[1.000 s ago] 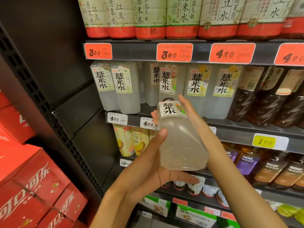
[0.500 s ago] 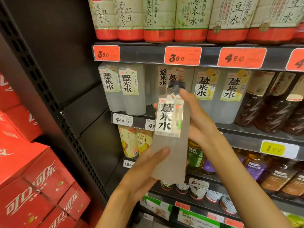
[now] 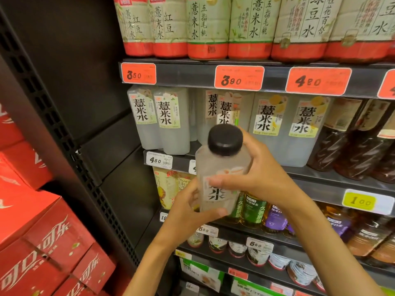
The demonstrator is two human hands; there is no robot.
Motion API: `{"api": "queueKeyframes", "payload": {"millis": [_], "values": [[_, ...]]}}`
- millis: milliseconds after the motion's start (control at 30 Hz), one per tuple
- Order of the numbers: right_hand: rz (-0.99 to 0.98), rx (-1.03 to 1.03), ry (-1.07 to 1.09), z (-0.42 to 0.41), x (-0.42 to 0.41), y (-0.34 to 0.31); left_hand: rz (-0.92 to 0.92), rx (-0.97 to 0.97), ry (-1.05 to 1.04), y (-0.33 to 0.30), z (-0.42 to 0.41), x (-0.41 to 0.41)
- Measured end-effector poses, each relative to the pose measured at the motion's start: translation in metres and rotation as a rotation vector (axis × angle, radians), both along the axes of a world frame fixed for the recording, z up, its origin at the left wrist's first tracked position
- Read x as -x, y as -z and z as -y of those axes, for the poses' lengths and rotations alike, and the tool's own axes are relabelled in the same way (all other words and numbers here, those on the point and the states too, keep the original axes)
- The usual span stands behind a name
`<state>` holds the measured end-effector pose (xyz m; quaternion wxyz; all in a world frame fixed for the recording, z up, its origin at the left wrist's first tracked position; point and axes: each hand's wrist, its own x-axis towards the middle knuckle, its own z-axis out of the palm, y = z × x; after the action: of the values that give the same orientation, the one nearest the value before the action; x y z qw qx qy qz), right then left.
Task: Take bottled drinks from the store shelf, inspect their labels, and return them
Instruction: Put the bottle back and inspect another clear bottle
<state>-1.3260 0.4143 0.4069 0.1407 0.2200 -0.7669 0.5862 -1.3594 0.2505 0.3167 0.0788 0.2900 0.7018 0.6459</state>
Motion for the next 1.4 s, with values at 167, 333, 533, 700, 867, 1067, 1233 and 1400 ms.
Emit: {"api": "queueKeyframes", "payload": {"millis": [167, 333, 533, 700, 867, 1067, 1233, 1400], "values": [[0.001, 0.084, 0.072, 0.007, 0.012, 0.008, 0.024, -0.045, -0.097, 0.006, 0.001, 0.008], [0.234, 0.378, 0.127, 0.016, 0.044, 0.016, -0.132, 0.141, -0.323, 0.013, -0.019, -0.004], [0.307, 0.436, 0.234, 0.034, 0.076, 0.016, -0.151, 0.005, -0.503, 0.006, -0.026, 0.019], [0.123, 0.135, 0.423, 0.041, 0.081, 0.010, -0.177, -0.070, -0.521, -0.003, -0.027, 0.040], [-0.190, 0.036, 0.712, 0.016, 0.067, 0.013, -0.248, -0.032, -0.579, -0.004, -0.032, 0.057], [-0.403, -0.224, 1.004, -0.011, 0.074, 0.011, -0.235, -0.074, -0.611, -0.004, -0.046, 0.068], [-0.565, -0.637, 1.326, -0.012, 0.091, 0.005, -0.283, -0.081, -0.640, -0.008, -0.054, 0.072], [-0.532, -0.838, 1.426, -0.014, 0.102, -0.001, -0.294, -0.092, -0.683, -0.010, -0.065, 0.076]]}}
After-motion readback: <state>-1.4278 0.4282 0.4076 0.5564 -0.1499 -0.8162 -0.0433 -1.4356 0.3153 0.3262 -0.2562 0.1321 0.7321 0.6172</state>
